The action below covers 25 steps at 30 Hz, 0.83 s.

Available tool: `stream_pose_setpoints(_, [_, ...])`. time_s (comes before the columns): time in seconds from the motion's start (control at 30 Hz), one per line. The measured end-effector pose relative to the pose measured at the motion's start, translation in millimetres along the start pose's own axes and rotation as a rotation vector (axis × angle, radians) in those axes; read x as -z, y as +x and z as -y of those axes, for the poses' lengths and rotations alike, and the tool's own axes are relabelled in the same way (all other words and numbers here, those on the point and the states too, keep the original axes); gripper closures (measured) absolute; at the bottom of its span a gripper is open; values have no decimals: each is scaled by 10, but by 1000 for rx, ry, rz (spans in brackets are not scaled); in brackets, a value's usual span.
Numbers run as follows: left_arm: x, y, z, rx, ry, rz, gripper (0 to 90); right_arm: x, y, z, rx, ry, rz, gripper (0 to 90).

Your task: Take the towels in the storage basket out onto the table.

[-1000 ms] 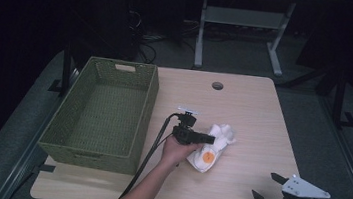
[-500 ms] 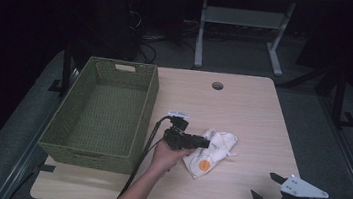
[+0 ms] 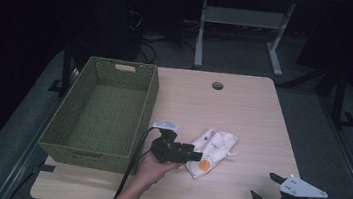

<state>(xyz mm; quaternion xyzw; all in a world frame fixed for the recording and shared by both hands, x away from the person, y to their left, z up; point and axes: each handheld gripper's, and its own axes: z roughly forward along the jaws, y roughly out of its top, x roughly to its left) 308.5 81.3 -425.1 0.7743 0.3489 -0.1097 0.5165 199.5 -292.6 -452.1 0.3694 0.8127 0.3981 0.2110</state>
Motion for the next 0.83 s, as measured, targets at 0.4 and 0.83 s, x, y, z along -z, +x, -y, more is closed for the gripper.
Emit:
stream_pose_setpoints(0.4, [204, -83, 247, -19, 11, 31, 378, 25, 6, 7, -2, -1, 13, 139])
stream_pose_setpoints(0.83, [297, -202, 506, -66, 13, 37, 325, 20, 15, -3, 3, 5, 16, 138])
